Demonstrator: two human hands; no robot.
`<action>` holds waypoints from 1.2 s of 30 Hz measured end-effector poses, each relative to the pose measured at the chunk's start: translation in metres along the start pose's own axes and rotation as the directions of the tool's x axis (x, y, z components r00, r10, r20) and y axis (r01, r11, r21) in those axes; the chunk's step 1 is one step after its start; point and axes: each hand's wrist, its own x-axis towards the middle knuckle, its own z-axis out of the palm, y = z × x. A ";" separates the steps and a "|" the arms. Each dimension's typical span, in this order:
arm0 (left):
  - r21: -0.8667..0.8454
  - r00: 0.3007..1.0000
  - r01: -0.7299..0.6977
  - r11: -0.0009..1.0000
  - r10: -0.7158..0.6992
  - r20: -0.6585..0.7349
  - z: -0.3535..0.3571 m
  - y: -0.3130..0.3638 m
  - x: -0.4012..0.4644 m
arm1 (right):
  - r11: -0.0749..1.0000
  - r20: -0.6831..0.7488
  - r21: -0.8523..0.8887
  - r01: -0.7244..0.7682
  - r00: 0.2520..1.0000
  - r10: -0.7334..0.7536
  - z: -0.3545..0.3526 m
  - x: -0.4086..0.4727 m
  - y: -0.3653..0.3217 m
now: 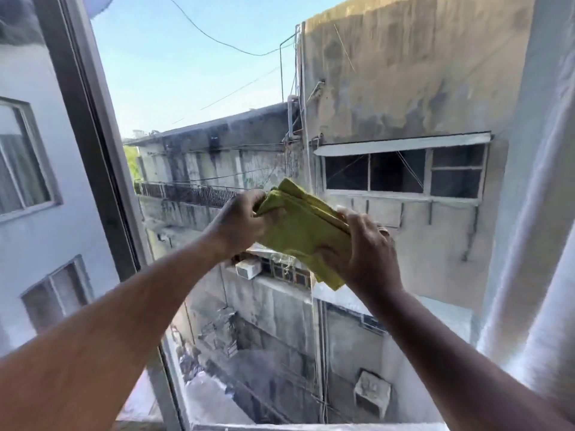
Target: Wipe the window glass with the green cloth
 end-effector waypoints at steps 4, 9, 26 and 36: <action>-0.286 0.952 0.223 0.932 -0.145 0.270 -0.060 -0.029 -0.050 | 0.720 0.555 0.526 -0.453 0.824 0.113 0.031 -0.034 -0.037; -0.593 0.826 0.513 0.621 -0.544 0.145 -0.123 -0.120 -0.162 | 0.023 0.937 0.329 -0.944 0.323 -0.133 0.138 -0.117 -0.141; -0.728 -0.357 0.552 -0.406 -0.905 0.234 -0.009 -0.479 -0.764 | 0.479 0.863 -0.459 -0.748 -0.503 0.043 0.474 -0.604 -0.324; -0.322 -0.513 0.842 -0.432 -0.826 -0.234 0.081 -0.537 -0.831 | 0.746 0.911 -0.404 -0.530 -0.310 0.274 0.536 -0.715 -0.287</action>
